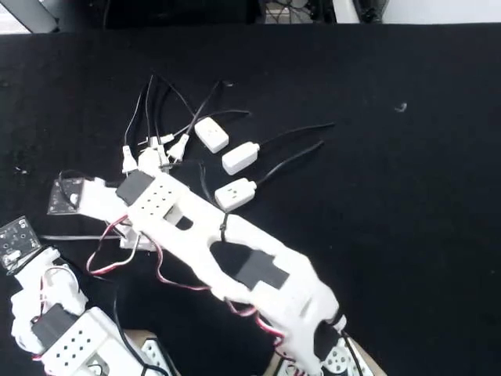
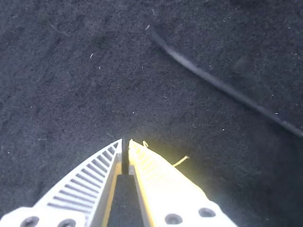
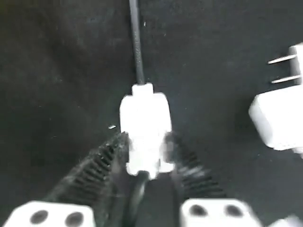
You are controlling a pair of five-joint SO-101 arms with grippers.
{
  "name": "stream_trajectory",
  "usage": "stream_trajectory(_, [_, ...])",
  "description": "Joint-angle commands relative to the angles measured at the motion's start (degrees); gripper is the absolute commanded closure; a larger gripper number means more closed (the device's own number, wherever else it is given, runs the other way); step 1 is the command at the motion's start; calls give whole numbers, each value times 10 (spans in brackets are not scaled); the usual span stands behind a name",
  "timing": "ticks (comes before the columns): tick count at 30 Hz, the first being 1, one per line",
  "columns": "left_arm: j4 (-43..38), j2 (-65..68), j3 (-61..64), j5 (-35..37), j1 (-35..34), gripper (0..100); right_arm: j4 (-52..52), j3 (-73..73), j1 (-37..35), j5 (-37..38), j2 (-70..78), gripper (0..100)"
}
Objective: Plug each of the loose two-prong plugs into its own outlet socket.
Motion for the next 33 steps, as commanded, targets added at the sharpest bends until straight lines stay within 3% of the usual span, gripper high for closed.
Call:
stream_trajectory(1, [-1,-7,10,-7,7,967,19,-45,15,-17,-22,712])
stream_trajectory(6, [1,-7,10,-7,14,967,110,-115,27,-32,-73,673])
stream_trajectory(15, [0,-7,7,-7,98,967,184,-121,86,-17,-154,673])
stream_trajectory(24, [2,-7,10,-5,96,969,228,-120,65,-16,-152,681])
stream_trajectory(26, [3,-7,10,-5,95,969,229,-120,64,-16,-152,760])
stream_trajectory(29, [3,-7,10,-5,95,969,231,-120,63,-19,-156,997])
stream_trajectory(33, [3,-7,10,-6,95,970,256,-144,76,-16,-185,984])
